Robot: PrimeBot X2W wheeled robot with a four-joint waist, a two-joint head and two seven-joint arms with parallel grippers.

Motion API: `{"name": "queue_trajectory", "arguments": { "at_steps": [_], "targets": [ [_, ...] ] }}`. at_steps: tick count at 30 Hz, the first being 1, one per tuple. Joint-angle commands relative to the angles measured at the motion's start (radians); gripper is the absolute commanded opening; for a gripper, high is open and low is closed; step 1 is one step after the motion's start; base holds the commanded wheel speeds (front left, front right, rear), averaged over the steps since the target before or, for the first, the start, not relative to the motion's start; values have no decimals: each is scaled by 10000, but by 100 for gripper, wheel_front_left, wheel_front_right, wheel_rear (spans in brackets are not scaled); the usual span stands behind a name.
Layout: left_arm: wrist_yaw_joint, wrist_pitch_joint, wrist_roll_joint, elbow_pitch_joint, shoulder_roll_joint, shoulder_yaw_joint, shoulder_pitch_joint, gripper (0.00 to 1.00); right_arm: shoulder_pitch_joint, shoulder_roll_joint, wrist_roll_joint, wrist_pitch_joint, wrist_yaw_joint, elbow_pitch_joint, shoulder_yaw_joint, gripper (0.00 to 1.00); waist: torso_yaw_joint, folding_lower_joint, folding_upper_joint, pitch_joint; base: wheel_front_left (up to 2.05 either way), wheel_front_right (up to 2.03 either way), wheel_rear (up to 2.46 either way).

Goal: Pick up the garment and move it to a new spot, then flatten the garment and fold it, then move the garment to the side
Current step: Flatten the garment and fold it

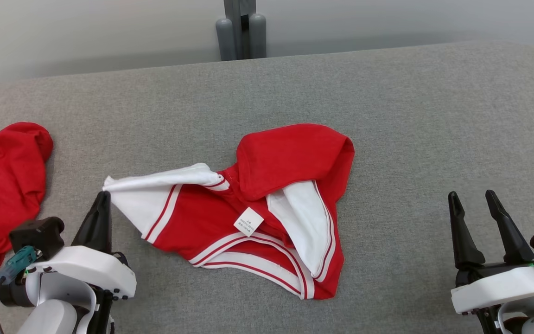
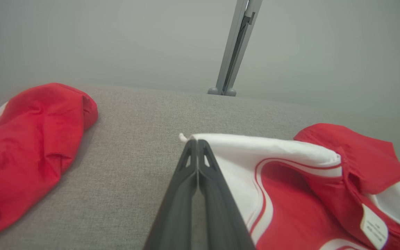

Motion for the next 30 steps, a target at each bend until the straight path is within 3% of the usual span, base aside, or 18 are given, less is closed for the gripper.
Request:
{"name": "queue_trajectory", "arguments": {
  "at_steps": [1, 3, 4, 5, 10, 20, 30],
  "targets": [
    [37, 70, -140, -8, 68, 63, 107, 0, -45, -62, -27, 33, 6, 6, -39, 100, 51, 0, -1, 4, 0, 0, 0],
    [-54, 232, -310, 145, 10, 42, 231, 0, -56, -63, -25, 52, 6, 22, -19, 100, 77, 0, -1, 7, 0, 0, 0],
    [-102, 307, -360, 262, -16, -17, 237, 35, -74, -63, -21, 63, 6, 36, 0, 100, 78, 0, -1, 3, 0, 0, 0],
    [-141, 344, -453, 367, -96, -31, 183, 100, -96, -62, -17, 71, 6, 42, 27, 100, 73, 0, -1, 4, 0, 0, 0],
    [-156, -94, -300, 720, -222, -6, -86, 100, -246, -63, -158, -41, 6, 20, 109, 100, -10, 0, -1, 30, 0, 0, 0],
    [537, -1191, 820, -419, 61, 104, -401, 100, -464, -64, -582, -69, 6, -168, 301, 100, 42, 0, -1, -201, 0, 0, 0],
    [1481, -755, 1576, -2168, 406, -263, 492, 100, -143, -64, -769, 230, 6, -235, 616, 100, 132, 0, -1, -740, 0, 0, 0]
  ]
}}
